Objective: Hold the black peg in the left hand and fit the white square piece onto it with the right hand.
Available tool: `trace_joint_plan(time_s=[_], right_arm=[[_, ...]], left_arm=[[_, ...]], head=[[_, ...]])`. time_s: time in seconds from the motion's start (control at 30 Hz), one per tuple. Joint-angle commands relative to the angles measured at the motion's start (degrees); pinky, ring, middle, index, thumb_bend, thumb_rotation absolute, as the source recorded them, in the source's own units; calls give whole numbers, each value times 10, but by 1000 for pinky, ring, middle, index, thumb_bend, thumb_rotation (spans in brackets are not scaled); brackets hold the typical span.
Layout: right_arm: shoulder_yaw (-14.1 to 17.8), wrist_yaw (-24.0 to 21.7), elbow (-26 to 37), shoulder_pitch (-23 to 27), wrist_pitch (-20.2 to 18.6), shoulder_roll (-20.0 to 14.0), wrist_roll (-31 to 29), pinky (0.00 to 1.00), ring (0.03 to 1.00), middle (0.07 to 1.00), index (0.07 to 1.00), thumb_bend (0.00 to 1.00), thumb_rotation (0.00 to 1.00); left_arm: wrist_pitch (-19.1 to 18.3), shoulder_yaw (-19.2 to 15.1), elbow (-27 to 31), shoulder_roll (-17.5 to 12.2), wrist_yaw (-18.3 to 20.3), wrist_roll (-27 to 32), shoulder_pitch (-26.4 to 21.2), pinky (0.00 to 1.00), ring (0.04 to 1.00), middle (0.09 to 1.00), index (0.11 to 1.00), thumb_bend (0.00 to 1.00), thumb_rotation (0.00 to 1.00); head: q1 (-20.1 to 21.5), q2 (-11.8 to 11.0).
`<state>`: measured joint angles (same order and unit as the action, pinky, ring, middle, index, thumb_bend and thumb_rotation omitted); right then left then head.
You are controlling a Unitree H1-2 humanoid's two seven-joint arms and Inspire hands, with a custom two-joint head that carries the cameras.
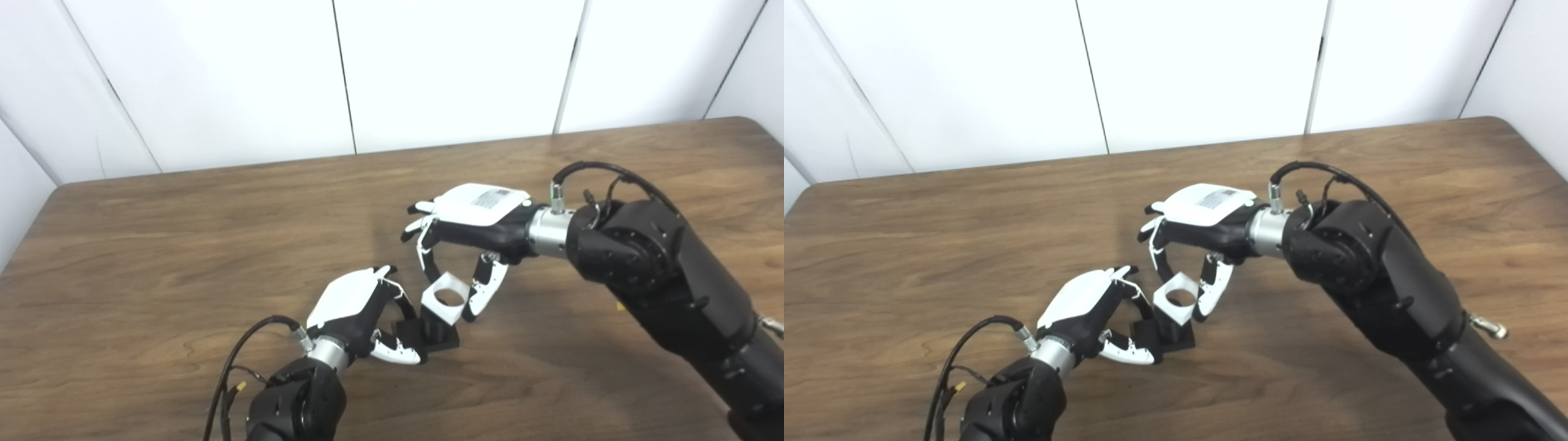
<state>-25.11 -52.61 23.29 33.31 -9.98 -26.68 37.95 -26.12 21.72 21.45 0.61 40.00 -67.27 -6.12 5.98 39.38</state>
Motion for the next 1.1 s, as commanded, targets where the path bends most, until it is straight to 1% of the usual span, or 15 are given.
trace_joint_plan(time_s=[0.0, 0.33, 0.47, 0.53, 0.63, 0.73, 0.93, 1.07], right_arm=[[5, 24, -2, 17, 20, 2, 5, 1000, 1000, 891, 488, 525, 138], [-2, 27, -16, 13, 31, 8, 17, 1000, 1000, 898, 488, 525, 138], [-2, 27, -19, 13, 33, 11, 18, 1000, 1000, 898, 488, 525, 138], [-1, 28, -20, 13, 35, 12, 18, 1000, 1000, 897, 488, 525, 138], [0, 28, -25, 12, 36, 13, 16, 1000, 1000, 898, 488, 525, 138], [-1, 31, -29, 10, 39, 15, 15, 1000, 1000, 895, 488, 525, 138], [-4, 36, -38, 10, 50, 18, 16, 1000, 1000, 896, 488, 525, 139], [-4, 36, -39, 9, 54, 22, 15, 1000, 1000, 896, 488, 525, 139]], left_arm=[[-5, 4, -29, -14, 10, -18, 9, 1000, 1000, 978, 488, 524, 60], [-5, 3, -30, -15, 10, -21, 8, 1000, 1000, 976, 488, 524, 60], [-6, 2, -31, -11, 7, -21, 8, 1000, 1000, 976, 488, 524, 60], [-7, 1, -31, -9, 12, -25, 7, 1000, 1000, 978, 488, 524, 60], [-6, 2, -30, -10, 15, -26, 5, 1000, 1000, 978, 488, 524, 62], [-5, 5, -32, -14, 10, -27, 4, 1000, 1000, 974, 489, 524, 63], [-7, -3, -31, -3, 21, -37, 3, 1000, 1000, 980, 489, 524, 63], [-6, -1, -34, -6, 11, -30, 4, 1000, 1000, 977, 489, 524, 63]], head=[[0, 1], [-4, -2], [-5, -1], [-5, 0], [-5, 0], [-7, -1], [-10, -1], [-10, -1]])
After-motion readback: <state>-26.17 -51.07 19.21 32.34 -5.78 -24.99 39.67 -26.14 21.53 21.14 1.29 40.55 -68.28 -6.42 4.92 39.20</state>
